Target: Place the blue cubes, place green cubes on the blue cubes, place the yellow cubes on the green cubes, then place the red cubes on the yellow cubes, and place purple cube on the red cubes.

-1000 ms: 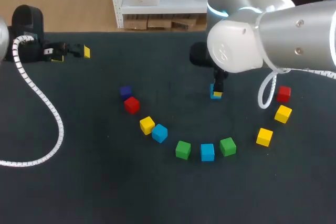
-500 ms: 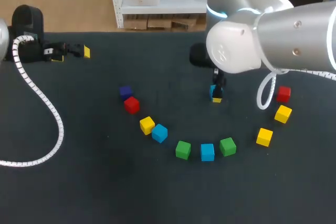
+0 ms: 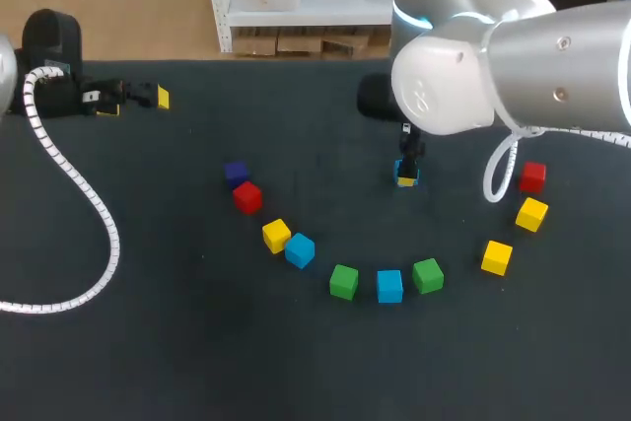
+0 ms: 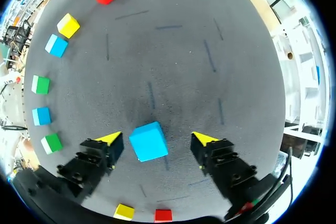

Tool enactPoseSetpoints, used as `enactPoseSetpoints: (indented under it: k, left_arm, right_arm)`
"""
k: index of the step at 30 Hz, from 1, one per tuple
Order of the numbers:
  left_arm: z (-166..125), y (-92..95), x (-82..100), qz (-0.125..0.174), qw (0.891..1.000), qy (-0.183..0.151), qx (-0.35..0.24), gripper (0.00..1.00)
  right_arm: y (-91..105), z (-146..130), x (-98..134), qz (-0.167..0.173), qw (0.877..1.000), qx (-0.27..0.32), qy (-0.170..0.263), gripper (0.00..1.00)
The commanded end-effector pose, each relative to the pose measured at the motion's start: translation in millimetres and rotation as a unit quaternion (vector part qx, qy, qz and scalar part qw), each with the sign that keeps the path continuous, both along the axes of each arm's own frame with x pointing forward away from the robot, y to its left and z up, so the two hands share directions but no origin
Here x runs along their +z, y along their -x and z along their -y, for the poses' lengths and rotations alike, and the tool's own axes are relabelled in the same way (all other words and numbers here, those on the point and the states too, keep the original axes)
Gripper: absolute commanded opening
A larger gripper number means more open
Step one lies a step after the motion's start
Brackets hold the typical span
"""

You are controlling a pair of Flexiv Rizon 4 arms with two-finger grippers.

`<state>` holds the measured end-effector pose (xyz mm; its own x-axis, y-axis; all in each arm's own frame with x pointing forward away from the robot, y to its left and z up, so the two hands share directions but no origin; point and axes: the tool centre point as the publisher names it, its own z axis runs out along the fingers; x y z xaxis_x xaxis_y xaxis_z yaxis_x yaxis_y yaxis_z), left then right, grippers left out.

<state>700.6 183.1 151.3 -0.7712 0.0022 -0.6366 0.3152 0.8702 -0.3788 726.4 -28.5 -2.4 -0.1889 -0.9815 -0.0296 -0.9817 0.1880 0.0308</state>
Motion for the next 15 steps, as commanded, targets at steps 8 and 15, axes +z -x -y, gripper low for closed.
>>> enactPoseSetpoints:
  k: [8, 15]
  left_arm:
    - [-0.9, 0.5, -1.0, 0.002, 1.0, 0.002, -0.001, 1.0]
    - [-0.9, 0.5, -1.0, 0.002, 1.0, 0.002, -0.001, 1.0]
  right_arm:
    - [4.1, 0.4, 0.2, 0.004, 1.0, -0.007, -0.001, 0.26]
    - [4.3, 1.0, 1.5, 0.0, 1.0, -0.014, -0.001, 0.19]
